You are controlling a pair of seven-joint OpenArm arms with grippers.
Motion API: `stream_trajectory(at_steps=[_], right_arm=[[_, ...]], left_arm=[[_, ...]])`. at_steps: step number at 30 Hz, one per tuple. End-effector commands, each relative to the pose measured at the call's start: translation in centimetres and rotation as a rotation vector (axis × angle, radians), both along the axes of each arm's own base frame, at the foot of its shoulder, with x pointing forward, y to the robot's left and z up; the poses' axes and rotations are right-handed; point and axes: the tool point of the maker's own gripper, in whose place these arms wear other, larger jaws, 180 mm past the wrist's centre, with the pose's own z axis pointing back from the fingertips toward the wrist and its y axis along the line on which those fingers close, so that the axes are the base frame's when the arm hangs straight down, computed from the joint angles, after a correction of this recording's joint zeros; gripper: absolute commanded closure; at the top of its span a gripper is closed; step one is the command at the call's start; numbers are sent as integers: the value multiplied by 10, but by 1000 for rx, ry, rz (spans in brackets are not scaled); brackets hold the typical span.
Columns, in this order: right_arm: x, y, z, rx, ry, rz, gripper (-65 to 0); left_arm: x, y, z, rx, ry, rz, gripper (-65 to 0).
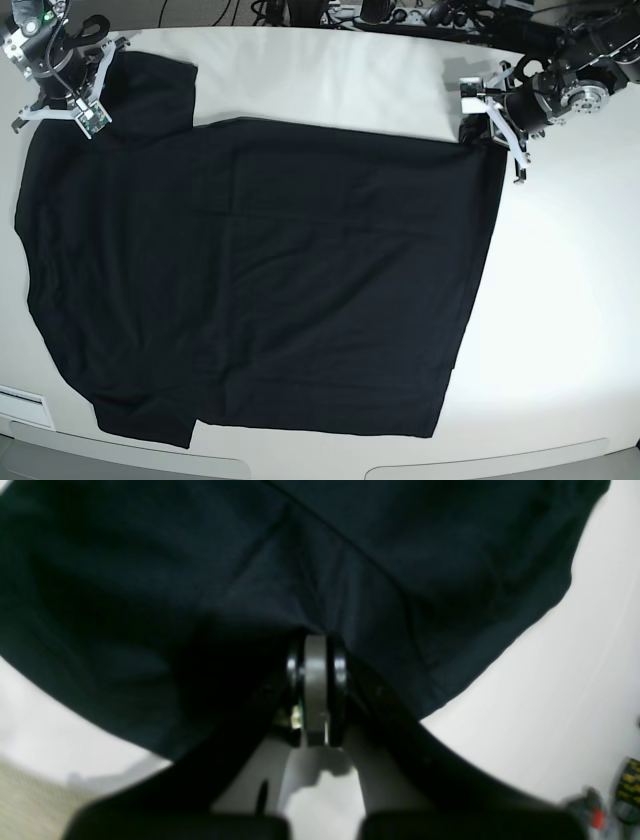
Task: Fold the T-shirt properly
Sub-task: 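Lift the shoulder edge with both grippers and drag it toward the robot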
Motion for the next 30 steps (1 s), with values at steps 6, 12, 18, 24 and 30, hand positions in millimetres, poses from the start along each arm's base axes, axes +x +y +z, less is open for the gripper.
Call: stream_trajectory(at_steps=[6,12,18,24,30], right_arm=[[-19,6,17,-55,-1,49,0],[-59,5,13,-80,89,38,0],[-97,-10,11,-159,171,5,0],[-105,-34,24,-320,138,-1,0],[-66,-37,41,-368,-39,27,0]], left_arm=[[-25,5,18,73,-5,-41,0],[-50,5,28,138,-31,-95,0],[-72,-3,36,149,-44,-98,0],[-75,-15,56,146,-162,-110,0],[-38,-28,94,84,-440,-78,0]])
